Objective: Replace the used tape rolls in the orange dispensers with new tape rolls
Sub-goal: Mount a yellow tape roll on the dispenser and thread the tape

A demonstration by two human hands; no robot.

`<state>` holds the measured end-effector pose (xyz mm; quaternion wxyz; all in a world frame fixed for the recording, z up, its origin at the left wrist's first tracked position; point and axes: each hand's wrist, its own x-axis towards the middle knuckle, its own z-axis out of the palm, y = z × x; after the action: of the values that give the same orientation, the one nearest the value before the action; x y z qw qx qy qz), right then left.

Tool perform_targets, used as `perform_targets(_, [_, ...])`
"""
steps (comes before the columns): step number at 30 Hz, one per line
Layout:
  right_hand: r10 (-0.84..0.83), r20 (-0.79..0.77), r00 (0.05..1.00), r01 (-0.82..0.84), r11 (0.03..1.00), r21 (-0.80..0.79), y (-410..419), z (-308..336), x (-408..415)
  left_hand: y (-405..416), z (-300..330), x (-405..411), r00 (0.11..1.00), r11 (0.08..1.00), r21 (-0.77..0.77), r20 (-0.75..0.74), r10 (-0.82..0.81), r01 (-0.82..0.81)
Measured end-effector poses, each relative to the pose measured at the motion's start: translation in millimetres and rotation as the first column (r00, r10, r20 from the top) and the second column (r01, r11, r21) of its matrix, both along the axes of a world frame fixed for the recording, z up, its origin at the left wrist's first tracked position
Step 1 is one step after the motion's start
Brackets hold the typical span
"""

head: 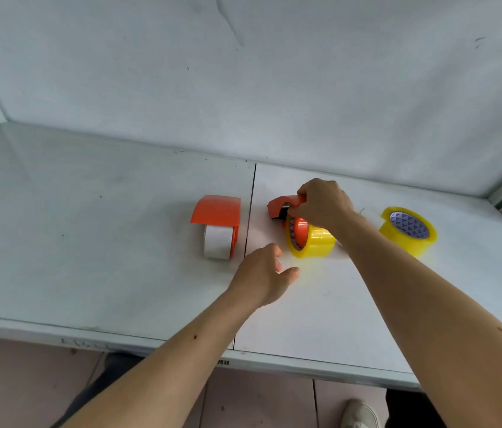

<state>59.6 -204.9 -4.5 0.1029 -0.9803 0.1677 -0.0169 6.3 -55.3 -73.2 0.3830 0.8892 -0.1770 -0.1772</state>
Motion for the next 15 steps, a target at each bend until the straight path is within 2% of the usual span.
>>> perform_targets(3, [0.023, -0.024, 0.999, -0.024, 0.998, -0.049, 1.4, -3.5, 3.4, 1.9, 0.6, 2.4, 1.0, 1.0, 0.005, 0.005, 0.001, -0.001])
perform_targets(6, [-0.022, -0.103, 0.994, 0.011, 0.995, -0.103, 4.3, -5.0, 1.8, 3.8, -0.8, 2.9, 1.0, 1.0, 0.006, -0.003, -0.001, 0.001])
perform_targets(9, [-0.036, -0.177, 0.983, 0.02, 0.996, -0.089, 5.7, -5.3, 0.1, 5.0, 0.5, 1.8, 1.0, 1.0, 0.002, -0.008, 0.0, 0.0])
perform_targets(15, [-0.017, -0.112, 0.994, -0.002, 0.986, -0.169, 9.0, -7.2, 0.8, 3.3, 3.0, -0.5, 1.0, 1.0, -0.008, -0.006, 0.01, -0.01])
